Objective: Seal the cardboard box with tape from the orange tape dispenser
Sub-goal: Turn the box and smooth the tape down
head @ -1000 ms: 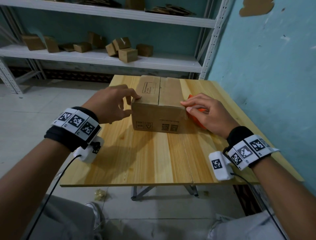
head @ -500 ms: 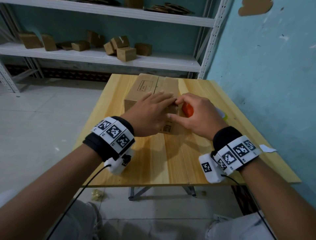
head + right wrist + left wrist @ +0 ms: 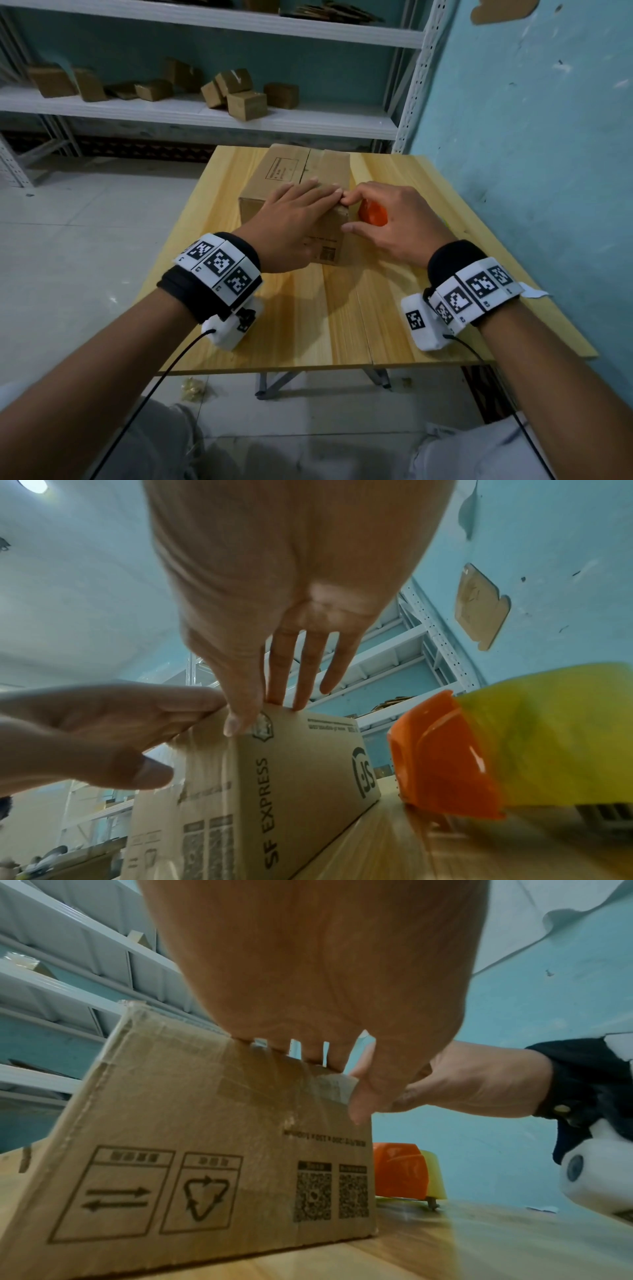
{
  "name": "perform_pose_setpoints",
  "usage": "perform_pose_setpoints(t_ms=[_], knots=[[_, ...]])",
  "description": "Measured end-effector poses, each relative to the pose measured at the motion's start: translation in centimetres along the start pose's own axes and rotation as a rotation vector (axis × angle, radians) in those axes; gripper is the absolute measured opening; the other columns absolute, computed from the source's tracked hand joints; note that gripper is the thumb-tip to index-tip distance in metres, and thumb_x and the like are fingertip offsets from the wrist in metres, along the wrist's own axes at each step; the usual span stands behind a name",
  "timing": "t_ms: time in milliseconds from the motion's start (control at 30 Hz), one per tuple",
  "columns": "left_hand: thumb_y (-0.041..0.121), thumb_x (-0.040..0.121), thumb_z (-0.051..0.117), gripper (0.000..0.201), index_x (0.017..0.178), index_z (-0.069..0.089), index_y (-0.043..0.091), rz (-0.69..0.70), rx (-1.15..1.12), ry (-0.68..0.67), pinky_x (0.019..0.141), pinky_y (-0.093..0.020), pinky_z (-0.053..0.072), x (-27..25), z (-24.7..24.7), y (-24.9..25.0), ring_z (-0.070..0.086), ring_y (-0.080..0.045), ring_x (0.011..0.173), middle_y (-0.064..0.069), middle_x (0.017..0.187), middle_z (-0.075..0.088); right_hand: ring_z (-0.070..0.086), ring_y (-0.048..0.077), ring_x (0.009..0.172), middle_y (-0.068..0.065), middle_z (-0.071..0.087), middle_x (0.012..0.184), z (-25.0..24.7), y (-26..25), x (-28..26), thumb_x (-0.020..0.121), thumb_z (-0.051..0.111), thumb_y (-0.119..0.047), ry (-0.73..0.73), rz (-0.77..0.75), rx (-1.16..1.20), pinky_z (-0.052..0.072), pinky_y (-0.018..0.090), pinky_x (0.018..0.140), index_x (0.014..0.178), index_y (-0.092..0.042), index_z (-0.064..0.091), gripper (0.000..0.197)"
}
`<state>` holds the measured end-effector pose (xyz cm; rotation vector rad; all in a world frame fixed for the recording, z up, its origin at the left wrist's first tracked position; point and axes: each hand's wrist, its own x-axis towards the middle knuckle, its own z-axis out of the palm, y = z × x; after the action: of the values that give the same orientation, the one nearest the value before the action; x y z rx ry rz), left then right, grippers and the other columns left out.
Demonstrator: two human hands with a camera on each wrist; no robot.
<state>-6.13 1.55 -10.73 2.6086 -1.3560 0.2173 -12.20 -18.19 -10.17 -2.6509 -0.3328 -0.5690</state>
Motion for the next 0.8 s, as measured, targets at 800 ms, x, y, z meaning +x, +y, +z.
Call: perform_pose_setpoints(t_ms=[800], knots=[[0.052, 0.075, 0.062, 0.055, 0.118, 0.063, 0.018, 0.067, -0.068, 0.272, 0.081, -0.028, 0.041, -2.4, -1.2, -3.7, 0.054, -0.019, 0.103, 0.002, 0.109, 0.065, 0.047, 0.006, 0.088, -0.015, 0.051, 0.093, 2.6, -3.0, 3.1, 0.079, 0.072, -0.038, 0.038, -0.274, -0.107, 0.038, 0.027, 0.074, 0.093, -0.017, 0.067, 0.026]])
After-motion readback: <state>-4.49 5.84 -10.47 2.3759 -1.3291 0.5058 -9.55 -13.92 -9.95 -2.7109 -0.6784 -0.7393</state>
